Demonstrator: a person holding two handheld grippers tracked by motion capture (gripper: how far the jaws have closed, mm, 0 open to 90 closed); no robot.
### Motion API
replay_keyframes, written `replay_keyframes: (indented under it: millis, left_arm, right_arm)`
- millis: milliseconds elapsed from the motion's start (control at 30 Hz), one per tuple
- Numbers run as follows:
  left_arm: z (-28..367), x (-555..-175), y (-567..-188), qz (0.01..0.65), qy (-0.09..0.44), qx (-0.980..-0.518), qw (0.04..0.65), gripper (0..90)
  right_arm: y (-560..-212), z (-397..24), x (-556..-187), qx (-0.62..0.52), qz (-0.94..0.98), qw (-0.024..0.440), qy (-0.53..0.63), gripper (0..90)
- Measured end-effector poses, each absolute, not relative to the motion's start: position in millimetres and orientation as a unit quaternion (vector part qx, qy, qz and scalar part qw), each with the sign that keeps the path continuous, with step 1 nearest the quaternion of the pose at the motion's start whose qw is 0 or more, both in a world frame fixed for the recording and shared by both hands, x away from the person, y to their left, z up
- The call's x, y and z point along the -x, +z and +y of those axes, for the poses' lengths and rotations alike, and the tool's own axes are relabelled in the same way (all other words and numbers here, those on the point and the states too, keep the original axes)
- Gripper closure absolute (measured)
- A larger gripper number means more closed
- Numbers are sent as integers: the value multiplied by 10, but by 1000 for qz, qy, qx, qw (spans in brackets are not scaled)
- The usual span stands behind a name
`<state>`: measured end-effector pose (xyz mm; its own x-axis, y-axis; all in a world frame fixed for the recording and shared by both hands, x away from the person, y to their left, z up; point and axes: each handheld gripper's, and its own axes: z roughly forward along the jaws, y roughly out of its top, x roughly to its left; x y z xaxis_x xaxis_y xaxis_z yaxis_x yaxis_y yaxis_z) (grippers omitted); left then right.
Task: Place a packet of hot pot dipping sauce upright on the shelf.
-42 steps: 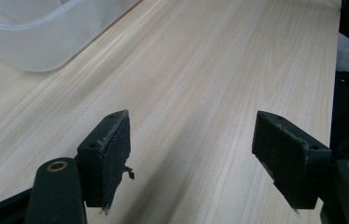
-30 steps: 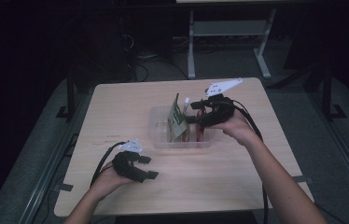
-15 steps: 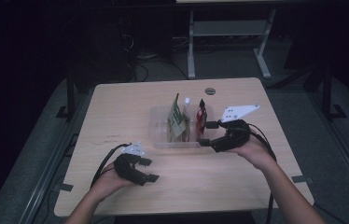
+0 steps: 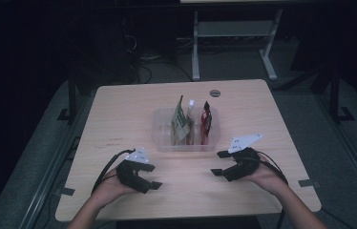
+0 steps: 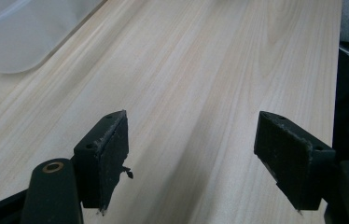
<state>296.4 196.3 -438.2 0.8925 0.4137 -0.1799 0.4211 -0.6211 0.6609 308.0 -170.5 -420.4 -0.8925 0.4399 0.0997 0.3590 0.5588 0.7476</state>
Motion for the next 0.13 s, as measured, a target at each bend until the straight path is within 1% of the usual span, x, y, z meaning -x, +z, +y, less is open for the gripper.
replay_keyframes:
  millis: [133]
  left_arm:
    - [1956,-2969,-4376,225,-1,-902,368,256]
  right_arm:
    - [-4214,-1724,-3085,-228,880,46,415,303]
